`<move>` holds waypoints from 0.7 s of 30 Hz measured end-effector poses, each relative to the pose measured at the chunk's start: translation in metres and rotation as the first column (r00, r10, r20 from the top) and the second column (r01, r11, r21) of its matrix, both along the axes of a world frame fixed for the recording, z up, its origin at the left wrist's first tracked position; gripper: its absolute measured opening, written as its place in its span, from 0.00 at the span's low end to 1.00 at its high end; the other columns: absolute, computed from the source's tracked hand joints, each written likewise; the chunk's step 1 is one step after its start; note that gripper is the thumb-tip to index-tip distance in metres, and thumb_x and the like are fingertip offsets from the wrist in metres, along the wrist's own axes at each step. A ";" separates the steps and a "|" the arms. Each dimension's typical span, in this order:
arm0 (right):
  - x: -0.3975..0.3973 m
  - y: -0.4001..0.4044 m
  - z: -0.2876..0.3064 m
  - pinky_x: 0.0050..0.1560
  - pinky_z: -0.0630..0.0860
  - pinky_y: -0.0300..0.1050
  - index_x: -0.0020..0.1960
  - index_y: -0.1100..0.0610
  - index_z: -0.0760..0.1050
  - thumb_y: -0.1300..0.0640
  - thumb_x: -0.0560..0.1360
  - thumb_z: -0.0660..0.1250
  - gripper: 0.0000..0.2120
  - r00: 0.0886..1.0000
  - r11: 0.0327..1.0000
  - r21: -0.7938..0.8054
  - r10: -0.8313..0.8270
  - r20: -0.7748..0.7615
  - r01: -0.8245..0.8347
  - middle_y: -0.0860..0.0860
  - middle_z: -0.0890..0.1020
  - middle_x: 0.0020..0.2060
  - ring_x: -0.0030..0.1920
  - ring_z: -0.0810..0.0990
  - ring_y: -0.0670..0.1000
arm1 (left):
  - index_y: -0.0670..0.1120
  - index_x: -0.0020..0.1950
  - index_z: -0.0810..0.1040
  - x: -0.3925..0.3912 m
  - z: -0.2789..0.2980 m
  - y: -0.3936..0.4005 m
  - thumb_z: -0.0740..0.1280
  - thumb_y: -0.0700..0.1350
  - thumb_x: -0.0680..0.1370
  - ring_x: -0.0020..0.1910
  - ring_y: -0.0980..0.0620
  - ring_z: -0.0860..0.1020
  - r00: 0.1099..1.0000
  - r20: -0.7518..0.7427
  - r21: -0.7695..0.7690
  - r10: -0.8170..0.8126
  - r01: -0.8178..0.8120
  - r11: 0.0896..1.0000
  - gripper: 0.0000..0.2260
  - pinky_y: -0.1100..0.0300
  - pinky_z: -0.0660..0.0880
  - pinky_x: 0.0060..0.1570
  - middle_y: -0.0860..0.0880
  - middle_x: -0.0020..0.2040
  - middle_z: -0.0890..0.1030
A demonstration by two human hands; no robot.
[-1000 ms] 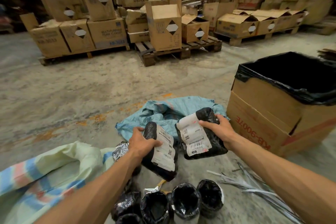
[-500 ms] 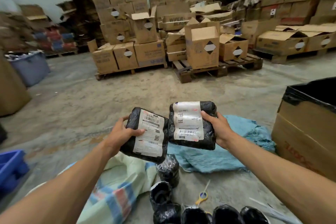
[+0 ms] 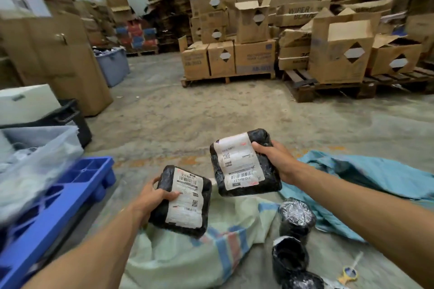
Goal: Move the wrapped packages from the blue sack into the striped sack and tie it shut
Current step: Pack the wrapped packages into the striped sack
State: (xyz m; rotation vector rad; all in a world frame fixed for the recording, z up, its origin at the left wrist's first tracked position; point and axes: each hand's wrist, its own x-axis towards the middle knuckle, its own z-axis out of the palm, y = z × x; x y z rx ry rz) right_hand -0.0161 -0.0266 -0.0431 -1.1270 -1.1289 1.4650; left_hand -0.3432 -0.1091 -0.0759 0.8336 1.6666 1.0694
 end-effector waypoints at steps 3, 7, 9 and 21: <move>-0.042 0.004 -0.028 0.47 0.82 0.58 0.57 0.60 0.79 0.57 0.76 0.71 0.12 0.998 0.999 -0.041 0.033 0.060 -0.030 0.60 0.86 0.48 0.48 0.85 0.60 | 0.45 0.71 0.67 -0.041 -0.026 -0.007 0.79 0.31 0.63 0.47 0.38 0.84 0.996 0.052 -0.063 0.067 -0.064 0.996 0.39 0.43 0.81 0.44 0.40 0.53 0.83; -0.085 0.005 -0.067 0.52 0.81 0.62 0.56 0.59 0.80 0.58 0.77 0.70 0.09 0.992 0.990 -0.133 0.060 0.109 -0.045 0.60 0.86 0.48 0.50 0.85 0.62 | 0.44 0.69 0.69 -0.074 -0.062 -0.010 0.78 0.30 0.64 0.48 0.41 0.83 0.993 0.045 -0.090 0.108 -0.104 0.990 0.37 0.44 0.80 0.49 0.42 0.53 0.83; -0.100 0.006 -0.083 0.52 0.81 0.63 0.56 0.62 0.80 0.58 0.77 0.70 0.10 0.989 0.982 -0.186 0.052 0.137 -0.026 0.61 0.86 0.47 0.49 0.85 0.62 | 0.44 0.64 0.71 -0.079 -0.071 -0.012 0.76 0.28 0.65 0.46 0.45 0.81 0.991 0.020 -0.083 0.135 -0.133 0.988 0.31 0.52 0.79 0.45 0.43 0.53 0.82; -0.176 0.028 -0.166 0.56 0.79 0.55 0.59 0.63 0.74 0.52 0.72 0.72 0.21 0.847 0.926 -0.359 0.099 0.523 0.114 0.59 0.81 0.52 0.51 0.81 0.60 | 0.45 0.68 0.59 -0.065 -0.124 0.021 0.74 0.32 0.70 0.57 0.39 0.77 0.994 -0.016 -0.255 0.111 -0.111 0.960 0.34 0.44 0.77 0.57 0.41 0.61 0.76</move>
